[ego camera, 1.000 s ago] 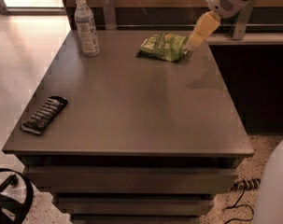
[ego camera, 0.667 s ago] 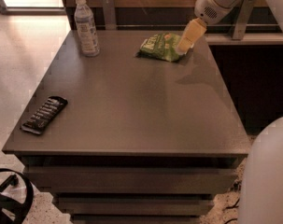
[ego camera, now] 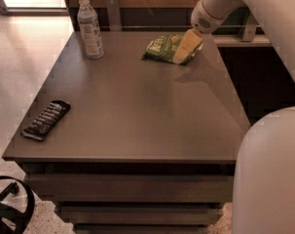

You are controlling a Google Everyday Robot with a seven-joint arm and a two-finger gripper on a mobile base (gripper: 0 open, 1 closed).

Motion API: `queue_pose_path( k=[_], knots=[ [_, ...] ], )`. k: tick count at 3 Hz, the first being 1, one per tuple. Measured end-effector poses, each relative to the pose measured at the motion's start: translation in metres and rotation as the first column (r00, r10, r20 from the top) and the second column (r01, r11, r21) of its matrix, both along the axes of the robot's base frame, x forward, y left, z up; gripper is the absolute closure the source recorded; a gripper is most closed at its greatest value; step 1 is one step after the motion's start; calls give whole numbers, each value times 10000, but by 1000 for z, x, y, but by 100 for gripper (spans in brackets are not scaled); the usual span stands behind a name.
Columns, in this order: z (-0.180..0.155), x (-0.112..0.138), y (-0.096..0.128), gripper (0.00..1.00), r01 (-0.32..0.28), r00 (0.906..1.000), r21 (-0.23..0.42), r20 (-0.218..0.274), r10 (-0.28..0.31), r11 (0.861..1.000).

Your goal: Move green jalapeno chip bag near rxbar chocolate

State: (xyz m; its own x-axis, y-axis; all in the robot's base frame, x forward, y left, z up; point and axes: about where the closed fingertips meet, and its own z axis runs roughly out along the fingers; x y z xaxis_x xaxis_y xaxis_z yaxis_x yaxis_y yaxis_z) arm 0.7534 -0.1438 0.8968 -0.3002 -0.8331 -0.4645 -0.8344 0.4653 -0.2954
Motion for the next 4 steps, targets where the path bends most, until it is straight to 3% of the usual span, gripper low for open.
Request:
queue_pose_path(
  k=[4],
  knots=[
    [-45,57,6,0,337,9992,-1091,-193,-360,9935]
  ],
)
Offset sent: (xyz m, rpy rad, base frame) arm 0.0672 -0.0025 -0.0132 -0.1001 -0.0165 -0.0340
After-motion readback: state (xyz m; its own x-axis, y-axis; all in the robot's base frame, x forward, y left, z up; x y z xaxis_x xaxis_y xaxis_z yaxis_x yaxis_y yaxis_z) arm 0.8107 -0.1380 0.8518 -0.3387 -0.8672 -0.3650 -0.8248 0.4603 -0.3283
